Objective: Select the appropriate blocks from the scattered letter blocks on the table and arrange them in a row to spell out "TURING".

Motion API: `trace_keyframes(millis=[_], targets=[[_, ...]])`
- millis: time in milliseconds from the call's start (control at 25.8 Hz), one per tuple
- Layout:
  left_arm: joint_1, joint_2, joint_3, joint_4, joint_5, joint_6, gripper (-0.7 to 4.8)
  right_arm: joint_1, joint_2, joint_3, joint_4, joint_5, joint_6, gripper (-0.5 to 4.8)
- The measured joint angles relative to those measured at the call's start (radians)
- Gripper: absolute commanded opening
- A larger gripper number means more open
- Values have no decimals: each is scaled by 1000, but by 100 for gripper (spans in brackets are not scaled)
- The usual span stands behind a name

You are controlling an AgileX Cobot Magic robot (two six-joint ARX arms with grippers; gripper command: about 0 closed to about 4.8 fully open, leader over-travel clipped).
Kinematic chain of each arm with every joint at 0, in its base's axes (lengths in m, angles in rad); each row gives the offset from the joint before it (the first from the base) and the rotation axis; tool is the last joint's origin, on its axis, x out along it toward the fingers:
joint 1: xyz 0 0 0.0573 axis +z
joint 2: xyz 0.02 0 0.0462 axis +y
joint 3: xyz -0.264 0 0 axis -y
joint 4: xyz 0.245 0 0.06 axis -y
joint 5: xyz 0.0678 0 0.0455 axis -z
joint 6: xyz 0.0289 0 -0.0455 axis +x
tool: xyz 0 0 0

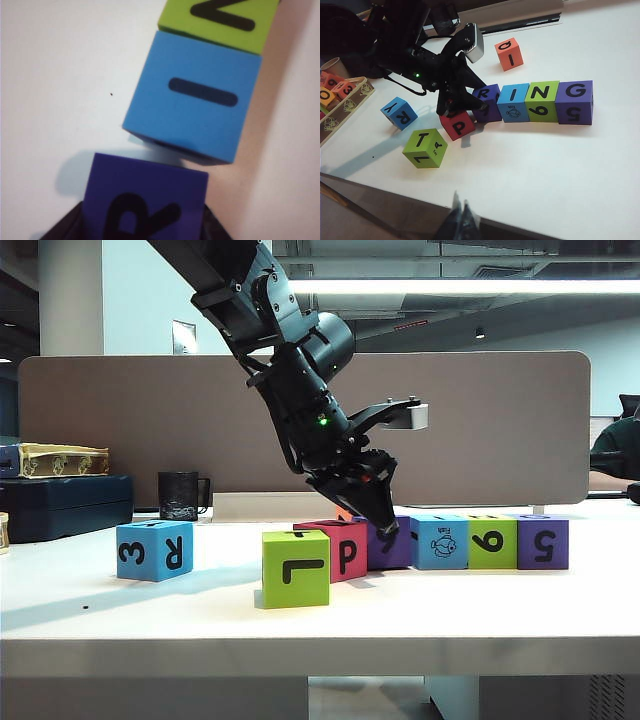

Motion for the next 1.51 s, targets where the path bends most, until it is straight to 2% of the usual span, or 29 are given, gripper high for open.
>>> trace_keyframes(millis=[155, 194, 504, 737, 969, 1124, 1241, 1396, 1512], targets=[[-2, 0, 0, -9, 3, 0, 406, 0, 0, 0, 0, 0, 0, -1], [-3, 0, 0, -14, 3, 0, 414, 0, 0, 0, 0, 0, 0, -1], [-4, -12, -2, -34, -15, -1, 414, 0, 0, 0, 0, 0, 0, -1], [-4, -109, -2, -38, -33, -4, 414, 0, 0, 0, 0, 0, 0, -1], [-4, -133, -2, -30, -35, -71, 413, 0, 0, 0, 0, 0, 0, -1], [-4, -133, -2, -26, -45, -75, 413, 0, 0, 0, 0, 0, 0, -1], [-4, -133, -2, 5, -132, -79, 413, 0, 0, 0, 0, 0, 0, -1], [-2, -134, -2, 19, -277, -132, 413, 0, 0, 0, 0, 0, 0, -1], [4, -144, -4, -5, -313, -186, 413, 0, 0, 0, 0, 0, 0, -1]])
